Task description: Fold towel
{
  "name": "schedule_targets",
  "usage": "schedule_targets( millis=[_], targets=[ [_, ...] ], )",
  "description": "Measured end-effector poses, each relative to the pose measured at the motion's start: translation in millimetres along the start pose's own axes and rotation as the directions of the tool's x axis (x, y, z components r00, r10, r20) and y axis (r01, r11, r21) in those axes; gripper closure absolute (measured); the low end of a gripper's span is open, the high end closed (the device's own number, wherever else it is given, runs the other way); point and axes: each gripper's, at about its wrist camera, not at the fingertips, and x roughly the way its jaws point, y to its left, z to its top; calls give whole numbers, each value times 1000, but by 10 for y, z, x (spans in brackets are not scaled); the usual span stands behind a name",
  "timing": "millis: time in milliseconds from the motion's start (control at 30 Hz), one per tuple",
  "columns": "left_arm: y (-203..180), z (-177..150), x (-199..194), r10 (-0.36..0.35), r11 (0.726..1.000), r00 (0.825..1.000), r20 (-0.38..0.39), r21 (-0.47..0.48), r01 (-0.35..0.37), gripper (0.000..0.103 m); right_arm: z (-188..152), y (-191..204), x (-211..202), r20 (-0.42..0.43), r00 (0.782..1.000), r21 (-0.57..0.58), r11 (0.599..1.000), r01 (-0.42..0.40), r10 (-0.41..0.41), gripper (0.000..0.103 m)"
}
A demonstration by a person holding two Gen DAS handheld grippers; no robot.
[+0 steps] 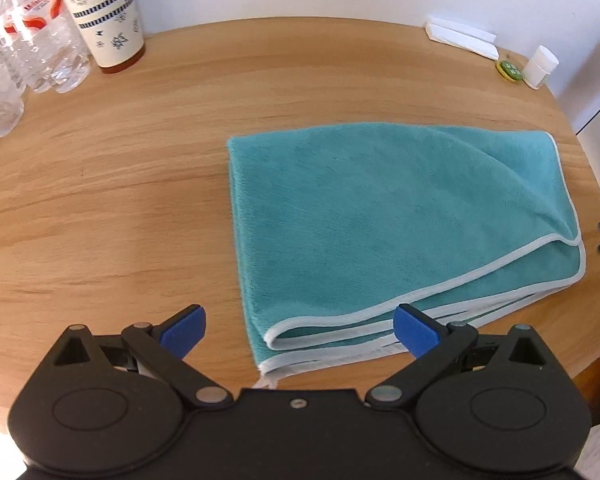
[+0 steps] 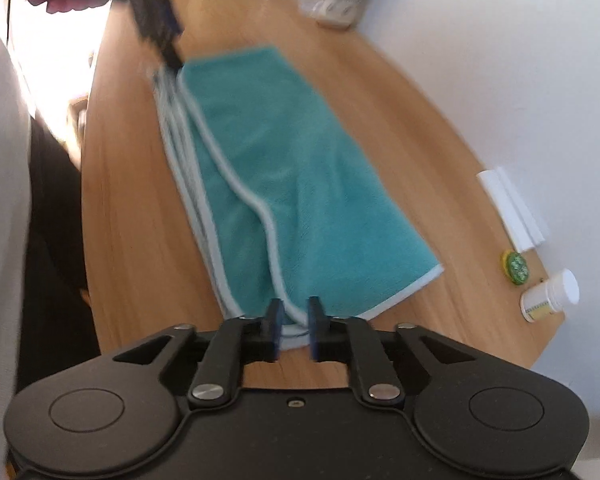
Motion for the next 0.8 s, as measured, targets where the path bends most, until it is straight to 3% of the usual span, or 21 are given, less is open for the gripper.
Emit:
schedule_targets(
  millis=[67, 200, 267, 333, 800],
  targets=[
    [-21, -29, 1, 1, 1000, 1000, 4, 4, -1, 1, 59, 39, 107, -15, 1000, -21, 1000, -3, 2, 68],
    [-19, -67, 32, 21, 1000, 1000, 6, -16, -21, 1, 135, 79, 337, -50, 999, -46, 999, 3, -5, 68],
    [-23, -68, 51, 18, 999, 1000, 7, -29, -18, 1, 167, 57, 405, -68, 998, -9, 1000, -10, 9, 91],
    [-33, -67, 69, 16, 999, 1000, 12, -35, -16, 1, 199, 21, 397, -74, 997, 24, 1000, -6, 7, 94],
    [21, 43, 190, 37, 999, 999, 4, 12, -37, 1, 196, -15, 292, -72, 997, 85, 995, 47, -40, 94]
  ],
)
